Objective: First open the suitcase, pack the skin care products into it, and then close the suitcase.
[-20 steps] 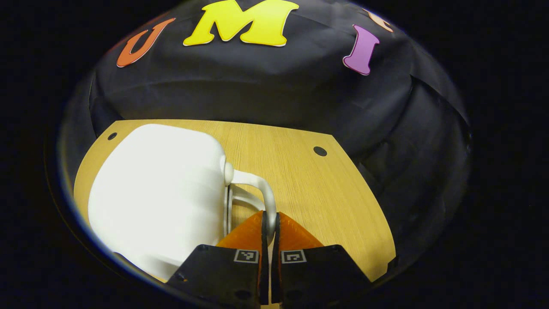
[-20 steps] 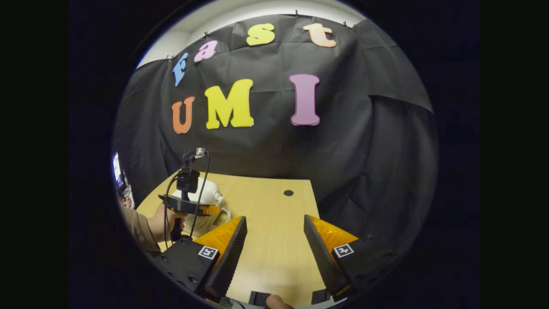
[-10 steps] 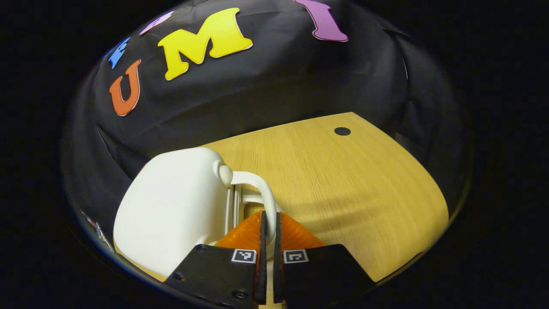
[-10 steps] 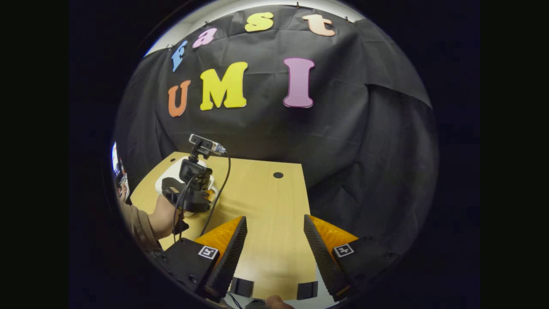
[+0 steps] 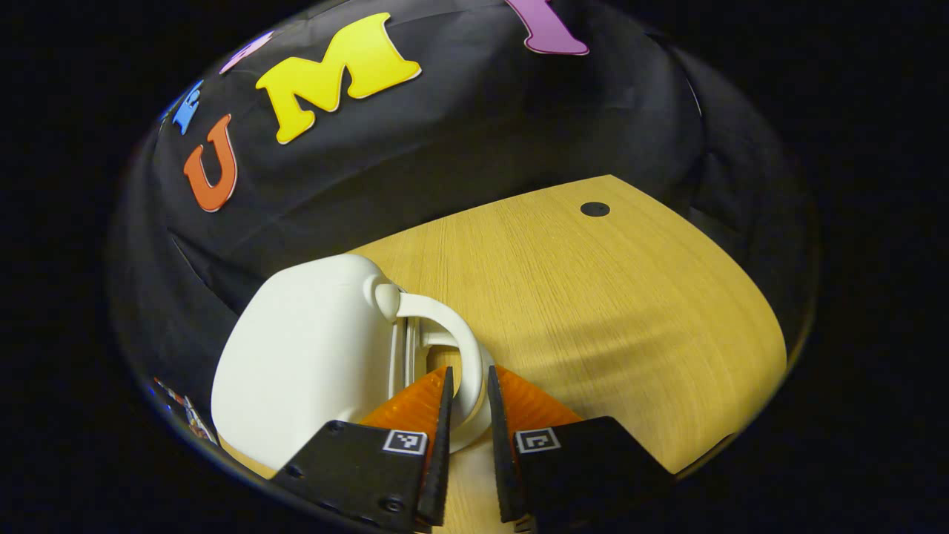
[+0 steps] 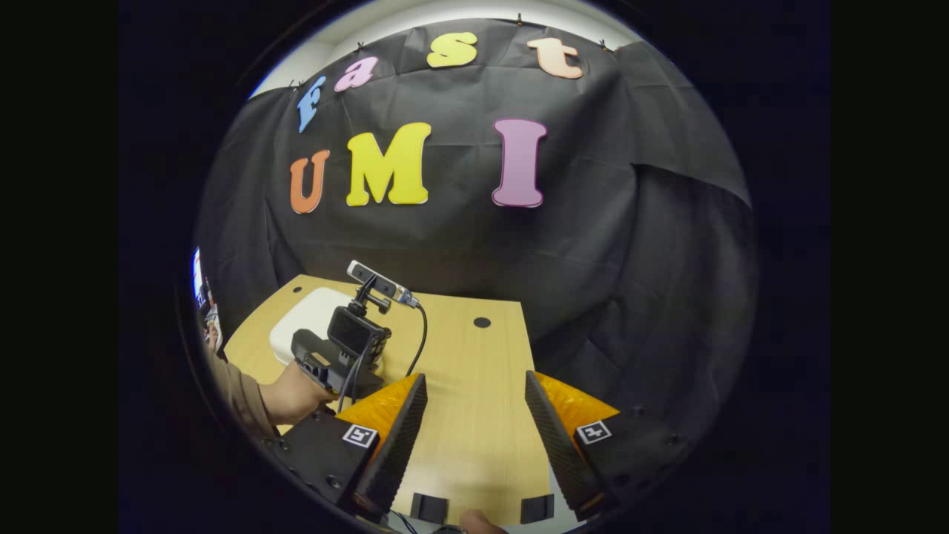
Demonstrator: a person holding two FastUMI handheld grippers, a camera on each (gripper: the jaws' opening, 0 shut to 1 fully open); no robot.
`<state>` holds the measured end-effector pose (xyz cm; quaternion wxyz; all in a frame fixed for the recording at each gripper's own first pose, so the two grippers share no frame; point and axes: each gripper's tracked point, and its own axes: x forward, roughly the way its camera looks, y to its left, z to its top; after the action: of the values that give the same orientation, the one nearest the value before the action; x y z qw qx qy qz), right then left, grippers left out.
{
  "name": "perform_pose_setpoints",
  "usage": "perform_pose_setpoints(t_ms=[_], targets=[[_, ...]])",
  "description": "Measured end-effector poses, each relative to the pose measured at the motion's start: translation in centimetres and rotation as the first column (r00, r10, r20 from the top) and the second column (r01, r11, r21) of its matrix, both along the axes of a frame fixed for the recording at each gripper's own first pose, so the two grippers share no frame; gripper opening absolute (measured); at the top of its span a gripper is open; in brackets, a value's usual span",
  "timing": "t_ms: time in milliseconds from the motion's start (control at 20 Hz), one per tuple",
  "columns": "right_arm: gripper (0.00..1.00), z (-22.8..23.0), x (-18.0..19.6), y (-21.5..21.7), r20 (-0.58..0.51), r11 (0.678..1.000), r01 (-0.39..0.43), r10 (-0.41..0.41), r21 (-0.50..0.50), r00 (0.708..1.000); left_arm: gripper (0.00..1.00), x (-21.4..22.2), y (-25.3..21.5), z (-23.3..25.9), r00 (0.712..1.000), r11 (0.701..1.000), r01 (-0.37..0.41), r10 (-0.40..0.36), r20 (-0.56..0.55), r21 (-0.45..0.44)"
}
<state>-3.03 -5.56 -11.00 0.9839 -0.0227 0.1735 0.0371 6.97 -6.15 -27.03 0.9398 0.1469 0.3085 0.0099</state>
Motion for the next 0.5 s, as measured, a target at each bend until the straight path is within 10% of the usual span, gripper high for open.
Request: perform_pose_setpoints(t_ms=[50, 250, 500], targets=[[0.79, 0.7, 0.3, 0.7, 0.016, 1.0, 0.003, -0.003, -0.001, 1.0, 0.35, -0.2, 0.1, 0.0, 1.0, 0.999, -0.006, 0.005, -0.02, -0.032], [0.79, 3.0, 1.7, 3.3, 0.085, 1.0, 0.029, -0.028, -0.012, 0.996, 1.0, -1.1, 1.9, 5.1, 0.998, 0.993, 0.035, -0.03, 0.048, -0.11], [0.79, 6.4, 3.5, 7.3, 0.181, 0.998, 0.065, -0.067, 0.019, 0.981, 0.98, -3.6, 7.6, 14.1, 0.978, 0.979, 0.028, 0.015, 0.207, -0.203]])
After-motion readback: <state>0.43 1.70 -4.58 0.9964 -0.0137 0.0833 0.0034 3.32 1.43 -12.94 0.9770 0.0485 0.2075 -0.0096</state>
